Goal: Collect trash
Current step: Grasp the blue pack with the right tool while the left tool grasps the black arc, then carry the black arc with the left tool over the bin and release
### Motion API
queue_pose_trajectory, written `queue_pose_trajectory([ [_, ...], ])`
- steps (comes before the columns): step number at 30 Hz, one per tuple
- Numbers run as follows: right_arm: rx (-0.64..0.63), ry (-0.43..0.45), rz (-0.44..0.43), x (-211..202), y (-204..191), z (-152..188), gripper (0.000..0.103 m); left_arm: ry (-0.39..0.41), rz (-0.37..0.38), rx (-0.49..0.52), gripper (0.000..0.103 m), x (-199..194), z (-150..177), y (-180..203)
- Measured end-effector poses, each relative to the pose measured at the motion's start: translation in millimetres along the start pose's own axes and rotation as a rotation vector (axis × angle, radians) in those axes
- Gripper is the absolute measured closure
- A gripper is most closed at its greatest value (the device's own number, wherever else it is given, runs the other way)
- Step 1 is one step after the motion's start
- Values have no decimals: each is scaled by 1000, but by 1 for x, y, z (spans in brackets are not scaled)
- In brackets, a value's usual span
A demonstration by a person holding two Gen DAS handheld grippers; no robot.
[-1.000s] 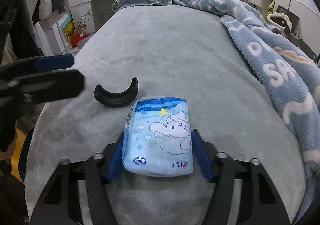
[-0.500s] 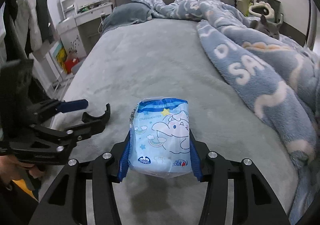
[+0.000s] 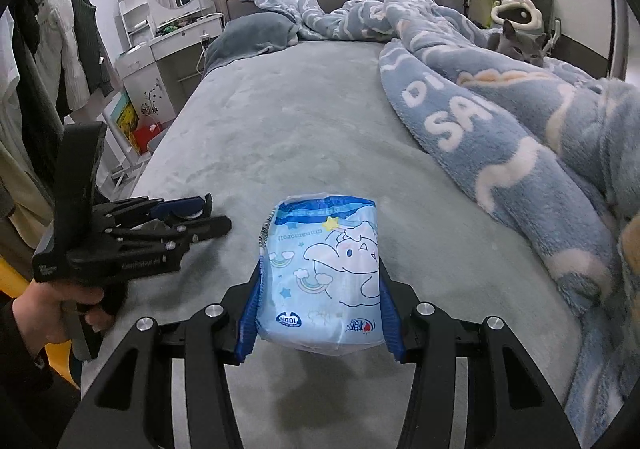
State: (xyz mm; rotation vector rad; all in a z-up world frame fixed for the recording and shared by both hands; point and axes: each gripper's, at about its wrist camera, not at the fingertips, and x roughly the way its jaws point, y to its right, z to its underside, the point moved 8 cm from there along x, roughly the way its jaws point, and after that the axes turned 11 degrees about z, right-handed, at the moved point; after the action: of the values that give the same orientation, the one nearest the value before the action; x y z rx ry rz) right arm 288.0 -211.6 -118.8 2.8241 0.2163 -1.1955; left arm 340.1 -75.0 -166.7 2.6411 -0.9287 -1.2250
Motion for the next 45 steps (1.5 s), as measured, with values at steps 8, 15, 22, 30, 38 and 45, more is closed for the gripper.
queue_pose_trajectory([
  [8,18,-2,-21,-11,0,7,52,27,-22,15,81,-8,-4,15],
  [15,18,12,-11,-22,-4,5,52,16,-2,60,81,-19,2,36],
  [22,19,11,-27,-27,-24,4,52,29,-9,43,81,-47,7,36],
  [30,6,28,-79,-42,-69,-1,52,45,-44,14,81,-92,23,24],
  [38,-18,51,-124,-61,-120,-7,52,20,-132,-30,81,-136,52,-5],
  [45,-14,38,-164,-58,-157,-11,52,-1,-173,-76,81,-165,70,-35],
])
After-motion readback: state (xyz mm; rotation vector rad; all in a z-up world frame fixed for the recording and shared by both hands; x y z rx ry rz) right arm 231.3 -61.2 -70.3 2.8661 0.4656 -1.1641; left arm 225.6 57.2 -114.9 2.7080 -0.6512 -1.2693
